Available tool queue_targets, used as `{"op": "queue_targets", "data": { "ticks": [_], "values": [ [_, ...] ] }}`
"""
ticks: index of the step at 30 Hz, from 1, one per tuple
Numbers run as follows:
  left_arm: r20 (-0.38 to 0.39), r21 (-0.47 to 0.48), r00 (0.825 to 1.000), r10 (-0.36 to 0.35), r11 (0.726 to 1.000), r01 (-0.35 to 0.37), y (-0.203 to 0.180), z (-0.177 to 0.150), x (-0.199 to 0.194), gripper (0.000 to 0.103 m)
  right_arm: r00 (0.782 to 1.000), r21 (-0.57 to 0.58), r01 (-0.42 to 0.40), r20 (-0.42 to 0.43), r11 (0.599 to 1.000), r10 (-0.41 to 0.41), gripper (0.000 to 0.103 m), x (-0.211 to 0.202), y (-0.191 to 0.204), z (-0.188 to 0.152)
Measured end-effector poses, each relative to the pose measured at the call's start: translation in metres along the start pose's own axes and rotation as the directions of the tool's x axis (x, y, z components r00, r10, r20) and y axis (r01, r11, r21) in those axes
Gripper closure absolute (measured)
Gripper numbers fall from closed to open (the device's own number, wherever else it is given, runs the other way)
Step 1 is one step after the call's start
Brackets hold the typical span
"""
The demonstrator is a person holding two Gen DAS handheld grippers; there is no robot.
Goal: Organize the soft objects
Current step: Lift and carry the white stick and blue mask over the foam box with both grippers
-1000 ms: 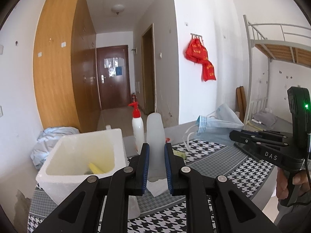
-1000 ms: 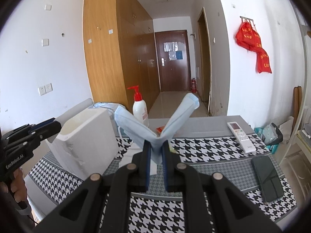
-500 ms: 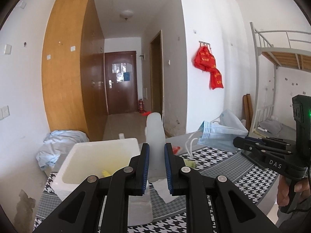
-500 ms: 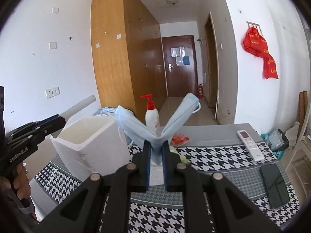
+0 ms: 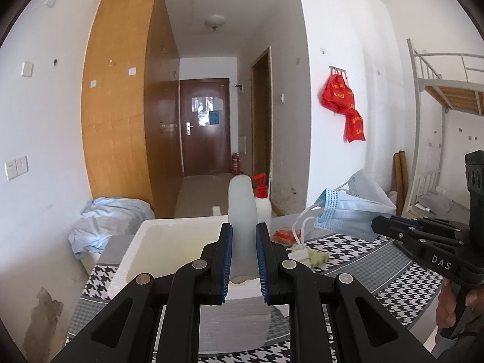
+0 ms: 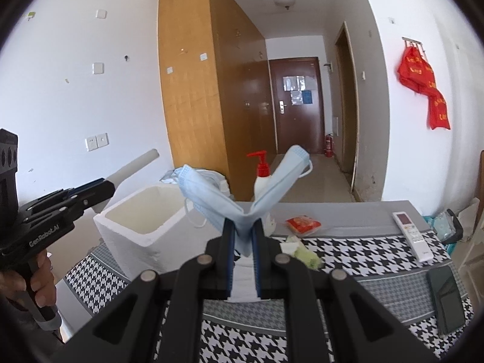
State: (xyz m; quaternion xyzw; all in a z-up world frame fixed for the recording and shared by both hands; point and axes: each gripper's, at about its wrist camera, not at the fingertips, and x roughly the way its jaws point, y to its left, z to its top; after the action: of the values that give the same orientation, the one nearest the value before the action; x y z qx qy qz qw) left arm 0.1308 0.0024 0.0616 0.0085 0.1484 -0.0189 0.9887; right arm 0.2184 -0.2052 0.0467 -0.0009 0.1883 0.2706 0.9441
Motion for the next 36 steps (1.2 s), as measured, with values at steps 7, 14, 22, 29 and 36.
{"op": "queue_targets", "data": {
  "ticks": [7,14,22,29,36],
  "values": [
    [-0.014,-0.018,0.999,0.038,0.999,-0.038,0.013,-0.002,0.002,0.086,1.000,-0.015,-0.027,-0.008,1.000,0.027,0.089,0.011,0.009,0.003],
    [-0.036,-0.033,0.997,0.073,0.997,-0.074,0.025,-0.003,0.010,0.086,0.998,-0.037,-0.057,-0.015,0.998,0.057,0.089,0.021,0.020,0.007],
    [-0.068,-0.057,0.994,0.090,0.994,-0.094,0.039,-0.008,0.023,0.086,0.996,-0.058,-0.085,-0.033,0.995,0.083,0.089,0.038,0.036,0.012],
    [-0.089,-0.064,0.992,0.094,0.993,-0.100,0.049,-0.009,0.036,0.086,0.995,-0.079,-0.097,-0.041,0.992,0.094,0.089,0.050,0.049,0.017],
    [-0.127,-0.082,0.988,0.084,0.992,-0.095,0.060,-0.012,0.053,0.086,0.995,-0.083,-0.087,-0.048,0.993,0.083,0.089,0.059,0.054,0.019]
  ]
}}
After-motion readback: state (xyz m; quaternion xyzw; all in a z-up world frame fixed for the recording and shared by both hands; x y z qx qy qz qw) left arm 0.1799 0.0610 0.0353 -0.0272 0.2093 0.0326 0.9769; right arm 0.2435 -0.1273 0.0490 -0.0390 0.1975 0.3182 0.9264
